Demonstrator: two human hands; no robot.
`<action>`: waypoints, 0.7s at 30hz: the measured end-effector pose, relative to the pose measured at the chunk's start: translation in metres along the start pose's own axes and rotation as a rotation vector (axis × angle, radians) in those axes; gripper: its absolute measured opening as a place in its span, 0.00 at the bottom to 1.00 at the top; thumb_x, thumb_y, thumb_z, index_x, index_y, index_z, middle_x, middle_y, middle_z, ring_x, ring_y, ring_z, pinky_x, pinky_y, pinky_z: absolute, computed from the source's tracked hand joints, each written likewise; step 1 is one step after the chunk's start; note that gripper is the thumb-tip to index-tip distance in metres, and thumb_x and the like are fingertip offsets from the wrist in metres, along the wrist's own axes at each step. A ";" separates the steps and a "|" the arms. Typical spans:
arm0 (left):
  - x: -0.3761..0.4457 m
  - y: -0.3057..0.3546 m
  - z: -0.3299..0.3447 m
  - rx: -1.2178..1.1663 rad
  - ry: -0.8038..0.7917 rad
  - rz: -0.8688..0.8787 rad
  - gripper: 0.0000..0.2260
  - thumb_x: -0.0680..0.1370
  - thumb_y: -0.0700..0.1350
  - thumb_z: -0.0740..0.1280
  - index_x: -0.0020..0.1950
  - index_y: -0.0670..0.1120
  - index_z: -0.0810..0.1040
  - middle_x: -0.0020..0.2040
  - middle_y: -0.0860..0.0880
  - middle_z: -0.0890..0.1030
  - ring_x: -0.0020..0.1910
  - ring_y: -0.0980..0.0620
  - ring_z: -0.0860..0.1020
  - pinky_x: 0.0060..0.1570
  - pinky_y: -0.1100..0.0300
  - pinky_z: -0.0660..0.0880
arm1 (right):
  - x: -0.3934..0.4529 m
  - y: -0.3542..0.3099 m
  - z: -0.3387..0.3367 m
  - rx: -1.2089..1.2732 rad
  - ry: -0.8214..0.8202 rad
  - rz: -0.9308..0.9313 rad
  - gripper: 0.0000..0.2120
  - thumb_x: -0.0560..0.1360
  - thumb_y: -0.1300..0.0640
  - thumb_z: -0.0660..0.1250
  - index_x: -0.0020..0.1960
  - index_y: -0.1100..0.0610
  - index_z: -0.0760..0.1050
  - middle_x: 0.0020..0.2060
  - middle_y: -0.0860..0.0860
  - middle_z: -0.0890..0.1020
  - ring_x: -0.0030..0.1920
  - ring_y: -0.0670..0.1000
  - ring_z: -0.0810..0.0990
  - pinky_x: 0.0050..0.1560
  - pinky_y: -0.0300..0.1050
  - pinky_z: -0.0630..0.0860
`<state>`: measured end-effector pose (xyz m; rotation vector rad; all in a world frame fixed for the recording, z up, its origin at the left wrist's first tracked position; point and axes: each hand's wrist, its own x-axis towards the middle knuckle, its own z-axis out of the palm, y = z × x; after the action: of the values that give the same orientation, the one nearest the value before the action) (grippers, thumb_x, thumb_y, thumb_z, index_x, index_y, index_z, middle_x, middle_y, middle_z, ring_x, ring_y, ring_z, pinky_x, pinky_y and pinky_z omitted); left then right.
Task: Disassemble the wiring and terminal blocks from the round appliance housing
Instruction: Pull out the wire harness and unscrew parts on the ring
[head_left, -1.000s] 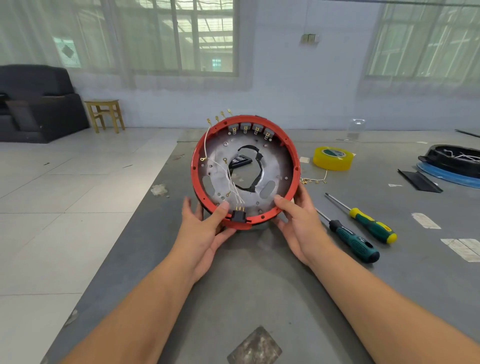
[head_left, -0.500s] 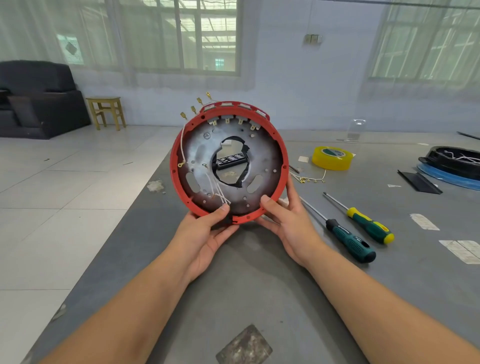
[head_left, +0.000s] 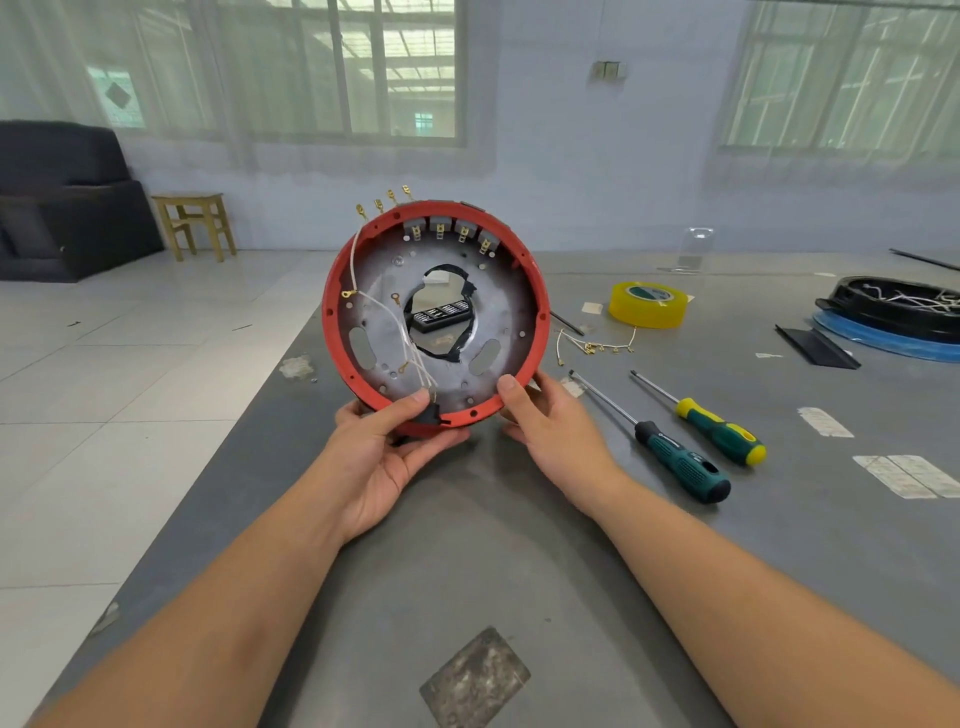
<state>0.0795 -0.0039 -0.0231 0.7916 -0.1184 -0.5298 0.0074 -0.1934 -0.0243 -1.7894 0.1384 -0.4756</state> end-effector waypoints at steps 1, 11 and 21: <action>0.001 0.000 -0.001 -0.008 0.010 0.009 0.34 0.76 0.31 0.74 0.78 0.42 0.63 0.70 0.30 0.75 0.59 0.29 0.83 0.51 0.36 0.83 | -0.002 -0.001 -0.002 -0.186 0.043 -0.027 0.25 0.77 0.32 0.63 0.70 0.43 0.73 0.63 0.41 0.81 0.58 0.39 0.80 0.64 0.44 0.76; 0.004 0.001 -0.006 -0.049 0.077 0.052 0.33 0.75 0.31 0.75 0.76 0.46 0.65 0.68 0.32 0.77 0.57 0.26 0.82 0.46 0.41 0.85 | -0.010 -0.004 -0.059 -1.447 0.261 0.320 0.15 0.77 0.53 0.61 0.62 0.53 0.76 0.63 0.57 0.74 0.64 0.61 0.71 0.61 0.56 0.67; 0.011 -0.001 -0.014 -0.037 0.087 0.155 0.36 0.73 0.29 0.75 0.75 0.50 0.65 0.63 0.37 0.83 0.56 0.36 0.86 0.53 0.33 0.82 | -0.010 -0.005 -0.058 -1.393 0.139 0.292 0.14 0.80 0.61 0.60 0.64 0.56 0.75 0.61 0.58 0.74 0.64 0.61 0.73 0.55 0.54 0.73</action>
<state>0.0930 -0.0006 -0.0350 0.7609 -0.0887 -0.3499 -0.0246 -0.2416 -0.0107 -2.9989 1.0083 -0.2715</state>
